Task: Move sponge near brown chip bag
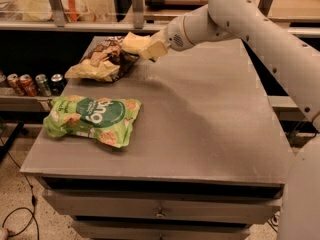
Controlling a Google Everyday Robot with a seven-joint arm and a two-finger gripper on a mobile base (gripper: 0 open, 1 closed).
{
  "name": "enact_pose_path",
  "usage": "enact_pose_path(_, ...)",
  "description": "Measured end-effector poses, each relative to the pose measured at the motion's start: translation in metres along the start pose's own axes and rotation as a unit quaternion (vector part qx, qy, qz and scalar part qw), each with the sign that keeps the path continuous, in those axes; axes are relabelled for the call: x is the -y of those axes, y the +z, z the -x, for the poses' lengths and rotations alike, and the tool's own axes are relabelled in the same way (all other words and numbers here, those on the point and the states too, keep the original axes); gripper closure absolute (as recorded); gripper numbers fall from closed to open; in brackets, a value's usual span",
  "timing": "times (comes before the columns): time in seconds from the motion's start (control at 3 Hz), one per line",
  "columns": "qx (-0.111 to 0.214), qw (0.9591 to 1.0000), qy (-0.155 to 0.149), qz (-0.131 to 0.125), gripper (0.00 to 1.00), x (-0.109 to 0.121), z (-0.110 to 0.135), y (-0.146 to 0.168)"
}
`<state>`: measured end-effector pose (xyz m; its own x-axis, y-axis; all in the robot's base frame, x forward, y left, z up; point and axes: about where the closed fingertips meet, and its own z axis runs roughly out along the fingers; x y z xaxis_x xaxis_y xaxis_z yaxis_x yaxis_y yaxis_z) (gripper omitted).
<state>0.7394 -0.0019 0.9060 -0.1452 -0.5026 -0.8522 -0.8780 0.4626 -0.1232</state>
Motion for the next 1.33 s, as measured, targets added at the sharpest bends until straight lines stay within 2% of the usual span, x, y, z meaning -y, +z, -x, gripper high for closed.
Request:
enact_pose_path(0.33, 0.0, 1.0, 0.002, -0.003, 0.14, 0.0033, 0.001, 0.0025)
enact_pose_path(0.67, -0.001, 1.0, 0.002, 0.0, 0.0, 0.0035, -0.0002, 0.0052)
enact_pose_path(1.33, -0.001, 0.9999, 0.001, 0.01, 0.0, 0.005, -0.0026, 0.0044)
